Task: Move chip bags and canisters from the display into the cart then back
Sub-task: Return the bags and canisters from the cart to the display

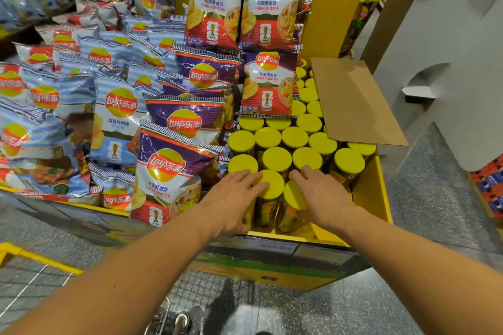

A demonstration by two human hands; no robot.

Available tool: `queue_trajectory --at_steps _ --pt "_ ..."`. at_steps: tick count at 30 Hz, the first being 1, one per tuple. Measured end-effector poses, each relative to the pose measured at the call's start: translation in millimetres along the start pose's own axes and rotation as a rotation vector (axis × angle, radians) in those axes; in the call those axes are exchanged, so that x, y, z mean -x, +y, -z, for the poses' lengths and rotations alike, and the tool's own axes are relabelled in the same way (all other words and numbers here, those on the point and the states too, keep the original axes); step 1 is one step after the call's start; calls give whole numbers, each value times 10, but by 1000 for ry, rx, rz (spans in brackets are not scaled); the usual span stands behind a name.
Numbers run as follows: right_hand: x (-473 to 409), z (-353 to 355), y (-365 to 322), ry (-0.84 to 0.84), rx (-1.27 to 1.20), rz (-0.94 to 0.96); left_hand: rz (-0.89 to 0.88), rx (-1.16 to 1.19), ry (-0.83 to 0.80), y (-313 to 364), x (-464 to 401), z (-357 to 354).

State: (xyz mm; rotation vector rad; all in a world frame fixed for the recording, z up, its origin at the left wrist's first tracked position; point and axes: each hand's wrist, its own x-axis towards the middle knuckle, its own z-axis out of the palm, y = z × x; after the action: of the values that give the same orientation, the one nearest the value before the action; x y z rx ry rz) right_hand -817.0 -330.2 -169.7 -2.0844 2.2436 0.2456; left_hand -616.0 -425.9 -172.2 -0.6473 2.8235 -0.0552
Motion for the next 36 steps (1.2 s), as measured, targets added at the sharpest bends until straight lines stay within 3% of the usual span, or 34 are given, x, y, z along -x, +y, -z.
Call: queue_trajectory --at_steps 6,13,17,26,36 --pt "-92 47 -14 5 78 -44 43 134 137 22 67 -43" --pt "-158 507 -262 109 -363 32 100 283 281 -44 376 293" --pt "-176 741 -745 -2 -425 164 171 332 307 -126 772 358" --pt "20 932 -1962 -66 -427 440 416 409 300 -176 2085 201" --pt "239 936 -3547 -198 -312 745 831 388 258 -364 4060 -467"
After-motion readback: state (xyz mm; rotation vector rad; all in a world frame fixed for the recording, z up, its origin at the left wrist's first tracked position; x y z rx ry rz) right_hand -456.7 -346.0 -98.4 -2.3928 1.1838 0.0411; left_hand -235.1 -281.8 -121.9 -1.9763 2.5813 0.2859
